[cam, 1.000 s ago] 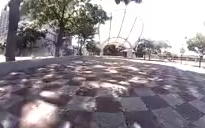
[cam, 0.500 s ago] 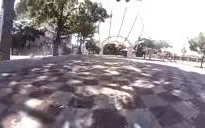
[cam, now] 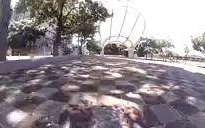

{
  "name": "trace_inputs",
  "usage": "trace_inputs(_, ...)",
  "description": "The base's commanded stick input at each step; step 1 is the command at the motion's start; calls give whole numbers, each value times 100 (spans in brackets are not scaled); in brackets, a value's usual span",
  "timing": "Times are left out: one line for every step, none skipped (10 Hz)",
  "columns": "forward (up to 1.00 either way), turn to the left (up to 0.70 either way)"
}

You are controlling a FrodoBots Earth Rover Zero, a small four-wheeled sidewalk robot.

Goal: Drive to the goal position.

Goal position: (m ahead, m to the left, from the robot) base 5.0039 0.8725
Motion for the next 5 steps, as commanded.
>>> trace_inputs(70, 0)
trace_inputs(70, 0)
trace_inputs(70, 0)
trace_inputs(70, 0)
trace_inputs(70, 0)
